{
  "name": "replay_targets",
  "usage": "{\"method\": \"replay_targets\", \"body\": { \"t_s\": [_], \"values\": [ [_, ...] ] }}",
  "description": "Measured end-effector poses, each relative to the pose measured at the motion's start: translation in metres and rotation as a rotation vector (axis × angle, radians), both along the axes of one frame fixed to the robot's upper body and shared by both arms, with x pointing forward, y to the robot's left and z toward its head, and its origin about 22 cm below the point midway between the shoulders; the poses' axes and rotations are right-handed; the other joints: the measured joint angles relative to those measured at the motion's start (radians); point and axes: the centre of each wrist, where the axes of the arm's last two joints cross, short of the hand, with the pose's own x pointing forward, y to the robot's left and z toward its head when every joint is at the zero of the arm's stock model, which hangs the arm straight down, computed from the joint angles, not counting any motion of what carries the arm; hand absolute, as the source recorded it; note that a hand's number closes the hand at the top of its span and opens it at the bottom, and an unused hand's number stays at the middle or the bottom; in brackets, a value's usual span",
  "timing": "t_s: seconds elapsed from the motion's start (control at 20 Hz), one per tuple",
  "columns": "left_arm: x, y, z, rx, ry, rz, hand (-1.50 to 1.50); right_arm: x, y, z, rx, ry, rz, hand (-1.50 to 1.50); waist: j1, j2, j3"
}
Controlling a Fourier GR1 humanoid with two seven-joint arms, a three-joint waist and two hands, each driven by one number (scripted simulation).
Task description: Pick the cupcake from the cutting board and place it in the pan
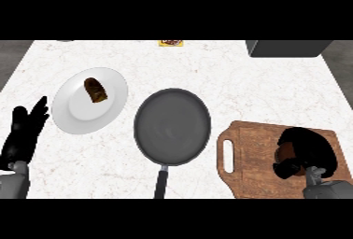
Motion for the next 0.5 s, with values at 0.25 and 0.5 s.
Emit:
{"method": "replay_targets", "body": {
  "t_s": [0.25, 0.5],
  "values": [
    [0.003, 0.001, -0.004, 0.001, -0.002, 0.005, 0.00, -0.005, -0.006, -0.002, -0.003, -0.035, 0.001, 1.50, -0.001, 0.000, 0.000],
    [0.000, -0.001, -0.004, -0.003, -0.007, 0.001, 0.00, -0.009, -0.022, 0.004, 0.028, -0.057, 0.260, 1.50, 0.003, 0.001, 0.001]
  ]
}}
